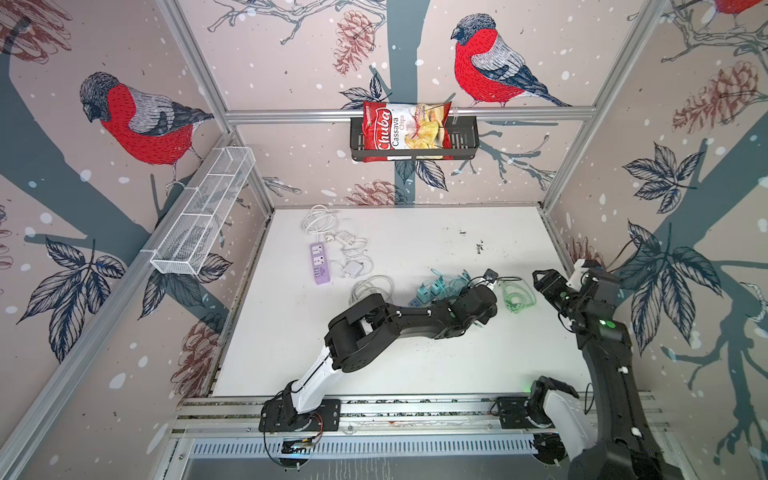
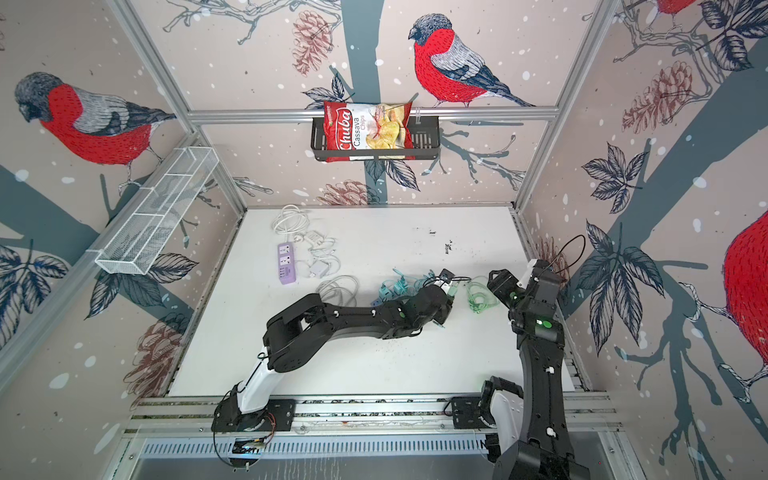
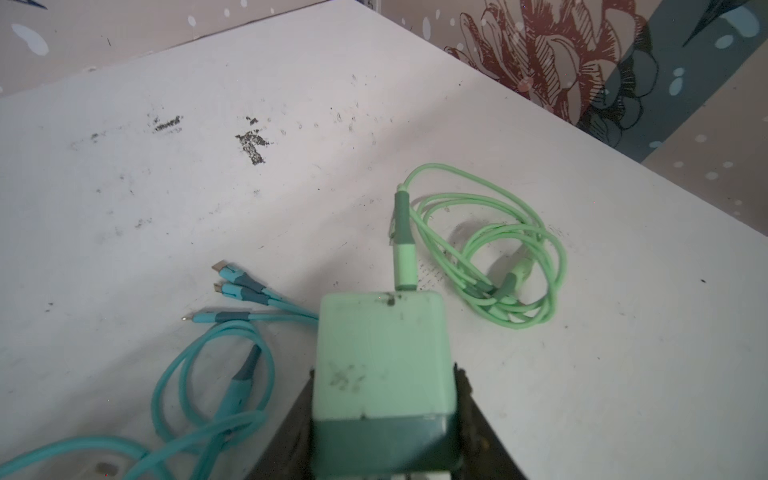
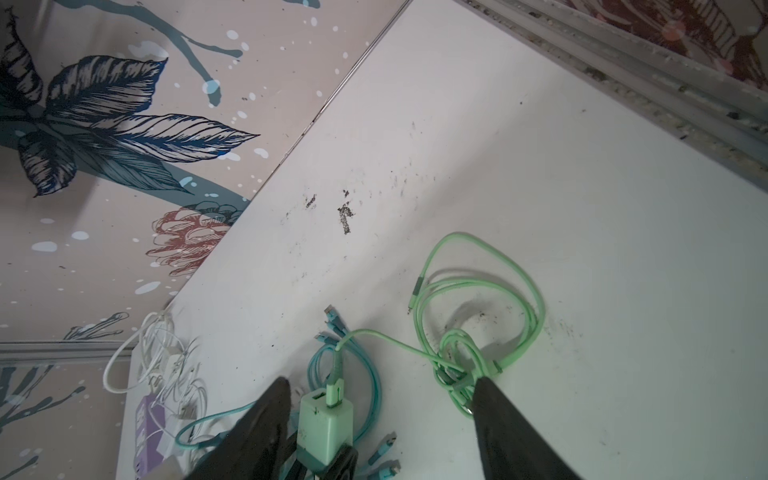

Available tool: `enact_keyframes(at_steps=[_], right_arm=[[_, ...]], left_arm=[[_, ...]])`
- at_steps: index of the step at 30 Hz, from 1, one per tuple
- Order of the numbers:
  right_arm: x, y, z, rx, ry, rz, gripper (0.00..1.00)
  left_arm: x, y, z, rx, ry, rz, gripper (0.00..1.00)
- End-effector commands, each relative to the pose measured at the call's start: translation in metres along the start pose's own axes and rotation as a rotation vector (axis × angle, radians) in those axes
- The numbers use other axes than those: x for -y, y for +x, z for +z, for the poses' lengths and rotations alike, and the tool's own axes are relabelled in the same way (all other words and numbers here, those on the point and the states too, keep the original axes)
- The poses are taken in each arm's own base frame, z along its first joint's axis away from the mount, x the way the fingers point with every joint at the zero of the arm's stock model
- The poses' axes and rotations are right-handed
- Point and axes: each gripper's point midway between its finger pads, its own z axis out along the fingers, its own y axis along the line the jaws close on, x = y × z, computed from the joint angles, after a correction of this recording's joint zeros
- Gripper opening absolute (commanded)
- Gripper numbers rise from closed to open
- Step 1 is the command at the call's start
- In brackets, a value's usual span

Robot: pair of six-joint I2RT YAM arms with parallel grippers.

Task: Insert the plug

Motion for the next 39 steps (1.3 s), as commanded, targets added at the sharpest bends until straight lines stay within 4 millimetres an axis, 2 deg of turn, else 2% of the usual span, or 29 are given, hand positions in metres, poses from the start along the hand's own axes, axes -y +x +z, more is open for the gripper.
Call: enact_keyframes(at_steps=[1, 4, 6, 9, 12, 16, 20, 25, 31, 36, 39], right_arm=[[-0.016, 0.004, -0.006, -0.034, -0.072, -0.014, 0.7], [-0.027, 0.006, -0.013, -0.047, -0.12, -0.021, 0.7], [-0.042, 0.012, -0.019, -0.074, -0.205, -0.029, 0.7], [-0.064, 0.029, -0.026, -0.161, -0.352, -0.026, 0.71], [-0.077, 0.046, -0.033, -0.239, -0.462, -0.006, 0.69], [-0.089, 0.061, -0.042, -0.285, -0.539, -0.011, 0.68], [-0.11, 0.076, -0.051, -0.333, -0.627, -0.066, 0.68], [-0.135, 0.086, -0.056, -0.356, -0.677, -0.151, 0.68], [-0.16, 0.112, -0.049, -0.435, -0.678, -0.283, 0.67], [-0.171, 0.119, -0.044, -0.461, -0.634, -0.371, 0.66], [-0.174, 0.127, -0.04, -0.499, -0.632, -0.405, 0.61]], left_arm=[[0.006, -0.035, -0.018, 0.151, 0.044, 0.031, 0.28], [0.004, -0.042, -0.035, 0.202, 0.051, 0.06, 0.28], [0.001, -0.045, -0.049, 0.238, 0.058, 0.073, 0.28], [-0.007, -0.046, -0.069, 0.295, 0.056, 0.081, 0.28], [-0.011, -0.048, -0.087, 0.352, 0.069, 0.104, 0.28], [-0.015, -0.039, -0.107, 0.416, 0.084, 0.154, 0.27], [-0.018, -0.036, -0.13, 0.522, 0.106, 0.193, 0.27], [-0.018, -0.027, -0.159, 0.635, 0.16, 0.237, 0.3], [-0.014, -0.017, -0.184, 0.709, 0.22, 0.281, 0.31], [-0.022, -0.009, -0.198, 0.75, 0.206, 0.296, 0.32], [-0.024, -0.006, -0.201, 0.755, 0.199, 0.298, 0.32]])
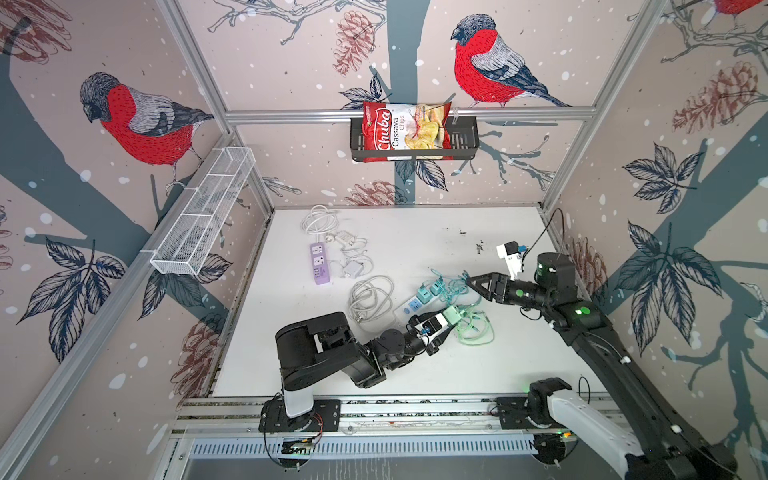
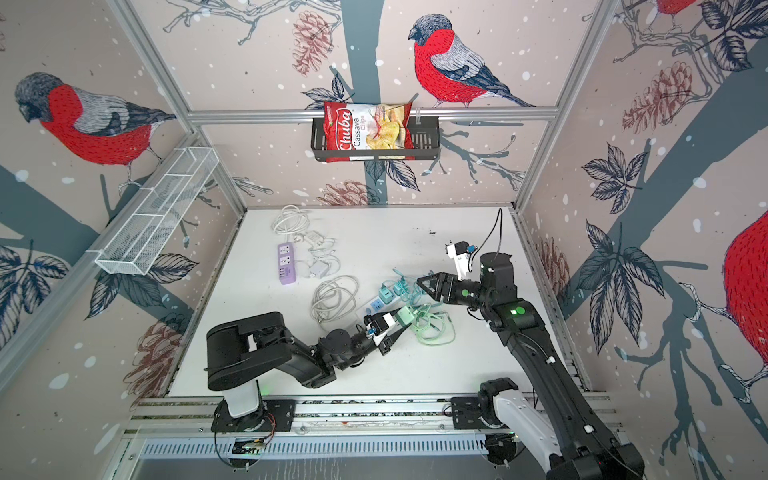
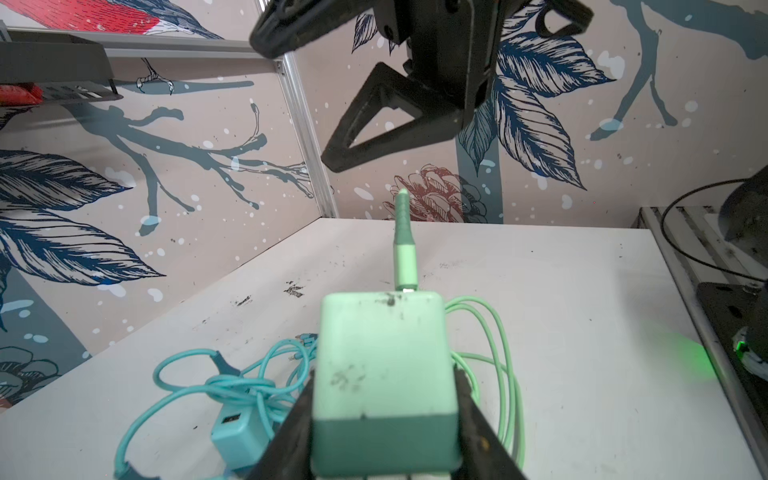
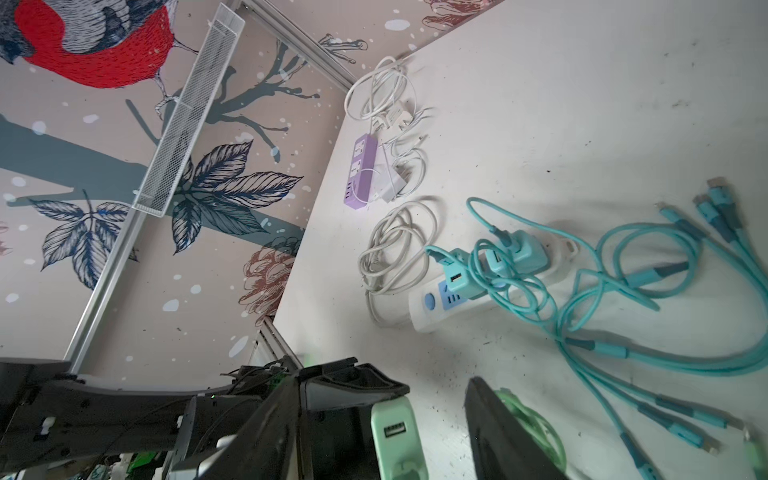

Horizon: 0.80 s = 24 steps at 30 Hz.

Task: Insert the plug

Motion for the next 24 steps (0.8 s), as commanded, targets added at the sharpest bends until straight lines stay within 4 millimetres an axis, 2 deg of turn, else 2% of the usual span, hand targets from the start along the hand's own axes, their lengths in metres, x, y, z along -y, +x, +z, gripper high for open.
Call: enact_keyframes(at_steps=[1, 8, 15, 19, 24], right_arm=[[0.005, 0.004, 0.007, -0.043, 0.036, -0.044, 0.6], [-0.006, 0.028, 0.024, -0.16, 0.013, -0.097, 0.54], [-0.006, 0.054, 0.035, -0.243, 0.023, -0.11, 0.53], [0.0, 0.063, 0.041, -0.266, 0.05, -0.119, 0.52], [-0.009, 0.071, 0.045, -0.289, 0.026, -0.148, 0.52]], left_arm=[[-0.007, -0.041, -0.007, 0.177, -0.029, 0.006, 0.32], [-0.013, -0.041, -0.013, 0.183, -0.06, 0.02, 0.32], [-0.016, -0.04, -0.015, 0.179, -0.083, 0.037, 0.32], [-0.017, -0.044, -0.016, 0.187, -0.088, 0.047, 0.32], [-0.016, -0.045, -0.018, 0.186, -0.089, 0.056, 0.32]])
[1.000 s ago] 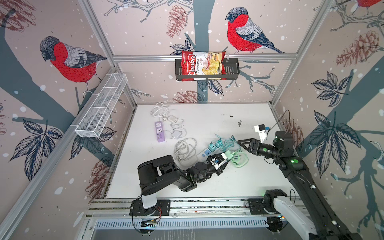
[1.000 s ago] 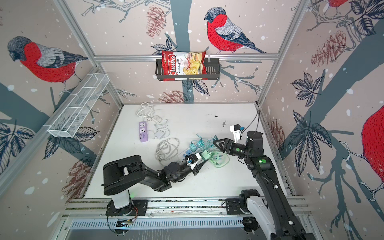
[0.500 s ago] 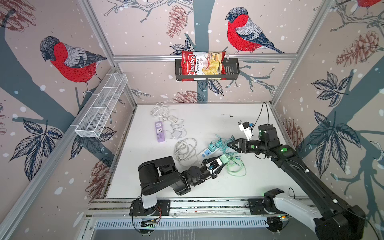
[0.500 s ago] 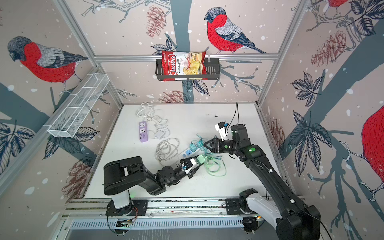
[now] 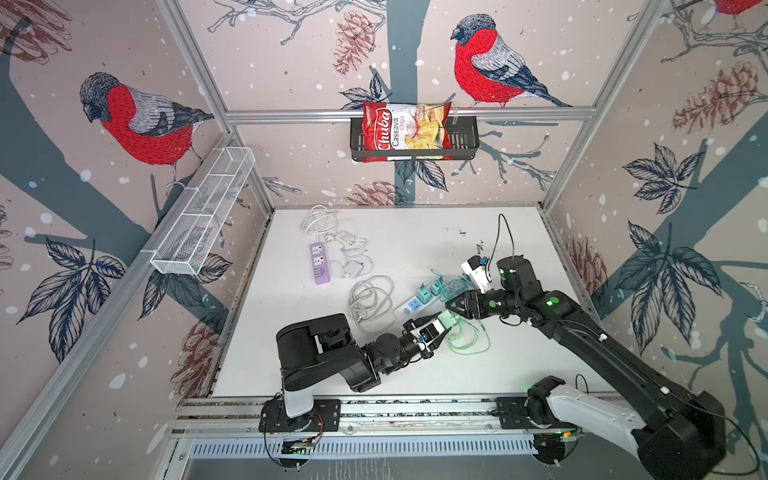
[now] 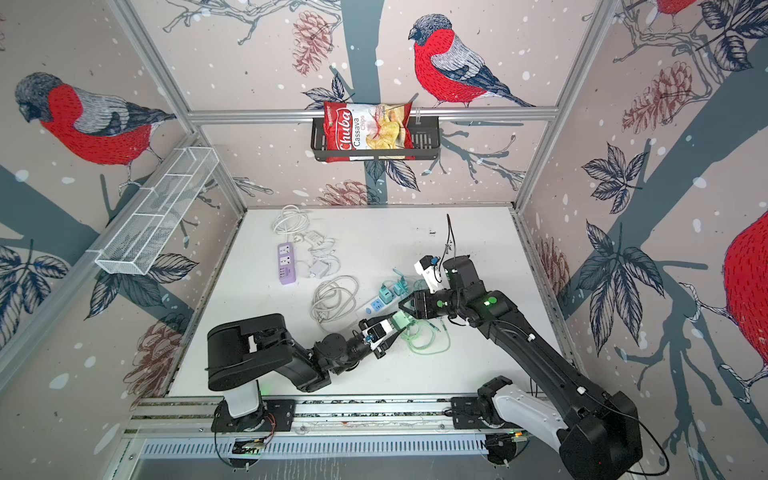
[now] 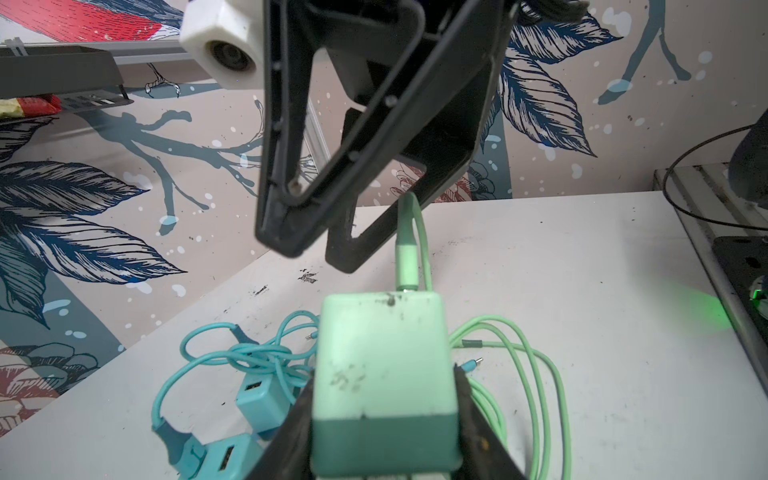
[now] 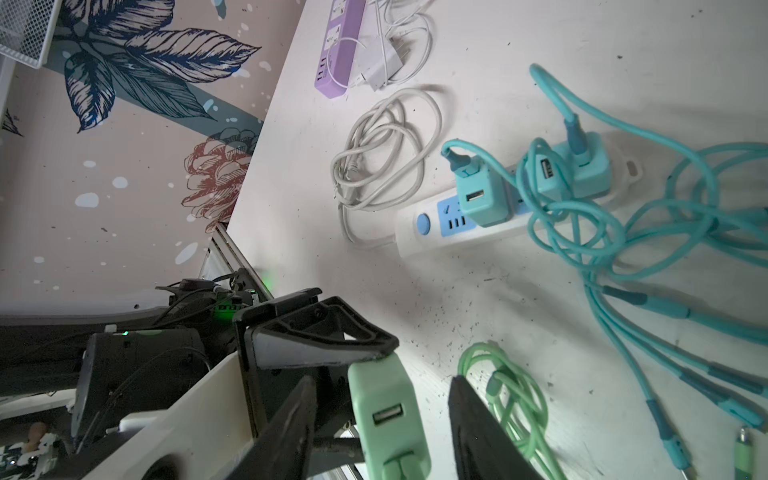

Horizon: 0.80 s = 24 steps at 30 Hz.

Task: Insert the plug

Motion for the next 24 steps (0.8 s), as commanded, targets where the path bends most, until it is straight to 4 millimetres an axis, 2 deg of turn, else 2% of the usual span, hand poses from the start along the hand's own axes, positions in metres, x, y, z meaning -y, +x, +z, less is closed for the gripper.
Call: enact_keyframes(at_steps=[1, 10, 19, 24], right_arm=[[-0.001, 0.003, 0.004, -0.014, 0.004, -0.024, 0.52], [-0.009, 0.009, 0.006, -0.04, -0.009, -0.049, 0.5], [-0.035, 0.015, 0.004, -0.048, -0.08, -0.113, 0.5], [-0.036, 0.017, 0.005, -0.054, -0.079, -0.123, 0.45]], left_arm=[[-0.02, -0.053, -0.007, 0.21, -0.083, -0.024, 0.32], [-0.027, -0.06, -0.015, 0.215, -0.114, -0.006, 0.31], [-0.032, -0.058, -0.013, 0.196, -0.136, 0.022, 0.3], [-0.033, -0.057, -0.013, 0.192, -0.142, 0.022, 0.3]])
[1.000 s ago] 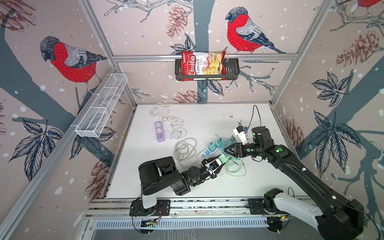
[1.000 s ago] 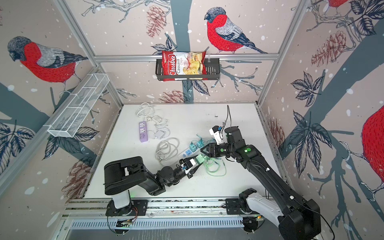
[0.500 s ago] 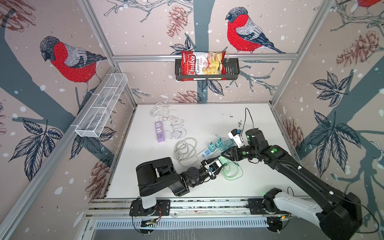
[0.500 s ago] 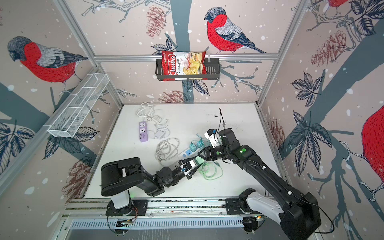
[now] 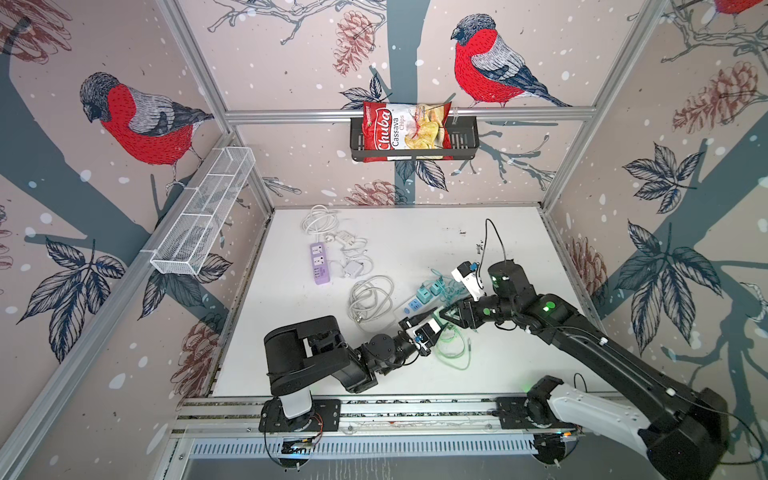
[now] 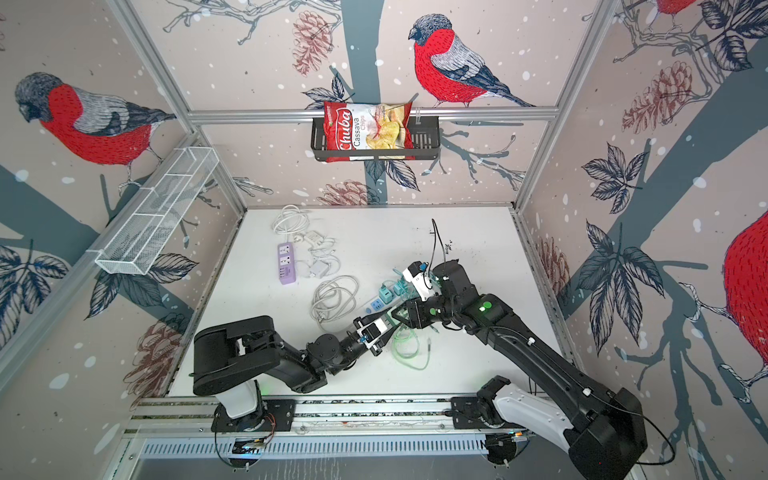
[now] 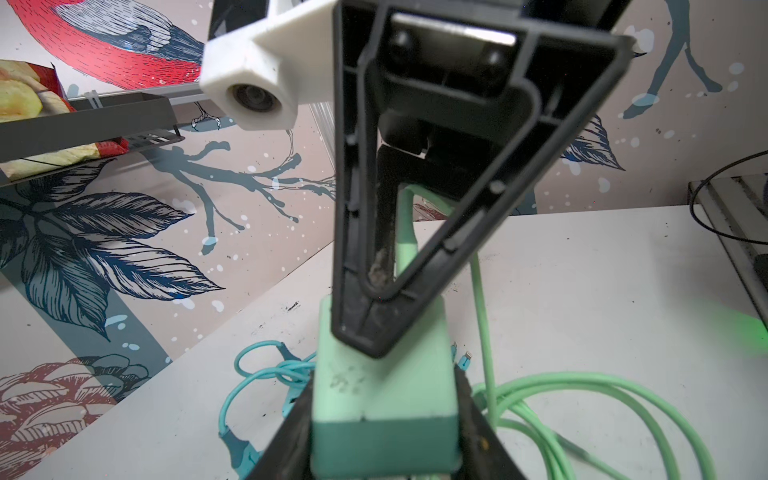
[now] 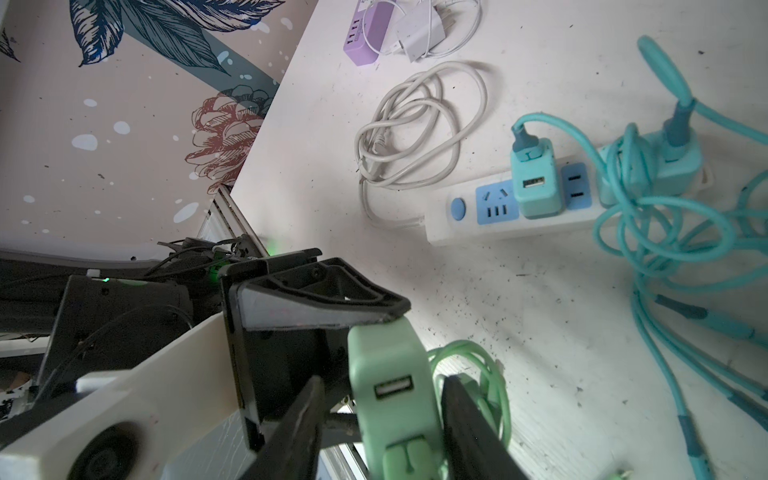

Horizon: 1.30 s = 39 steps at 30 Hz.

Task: Insert the plug
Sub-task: 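Open the left gripper and draw it back while right gripper holds the charger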

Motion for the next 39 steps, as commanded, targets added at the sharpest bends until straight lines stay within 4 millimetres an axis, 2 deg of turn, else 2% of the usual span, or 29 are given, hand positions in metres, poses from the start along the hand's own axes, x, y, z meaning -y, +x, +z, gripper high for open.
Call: enact_keyframes(at_steps=[1, 4, 10, 17, 19, 21, 23, 28, 33, 39], right_arm=[[-0.011, 0.002, 0.0, -0.01, -0.05, -0.031, 0.45], [-0.011, 0.001, 0.0, -0.009, -0.047, -0.031, 0.4], [-0.013, 0.002, -0.001, -0.008, -0.05, -0.039, 0.39], [-0.014, 0.001, -0.001, -0.002, -0.044, -0.052, 0.23], [-0.013, 0.0, -0.002, 0.004, -0.033, -0.056, 0.18], [-0.011, -0.002, -0.003, 0.013, -0.015, -0.058, 0.17], [-0.008, -0.005, -0.005, 0.026, 0.011, -0.057, 0.16], [0.012, -0.017, -0.01, 0.061, 0.103, -0.022, 0.14], [0.025, -0.025, -0.014, 0.083, 0.138, -0.003, 0.12], [0.045, -0.034, -0.021, 0.098, 0.231, 0.016, 0.12]], left_arm=[[-0.019, -0.037, -0.002, 0.151, -0.082, -0.024, 0.3], [-0.02, -0.038, -0.002, 0.152, -0.083, -0.027, 0.3], [-0.021, -0.037, 0.0, 0.15, -0.09, -0.028, 0.3], [-0.022, -0.036, 0.004, 0.144, -0.098, -0.026, 0.35], [-0.023, -0.037, 0.004, 0.146, -0.105, -0.029, 0.41], [-0.025, -0.039, 0.004, 0.153, -0.113, -0.032, 0.46], [-0.026, -0.039, 0.004, 0.152, -0.12, -0.036, 0.55], [-0.029, -0.037, 0.001, 0.14, -0.132, -0.042, 0.76], [-0.034, -0.036, -0.005, 0.123, -0.163, -0.027, 0.84], [-0.055, -0.033, -0.016, 0.051, -0.255, -0.019, 0.85]])
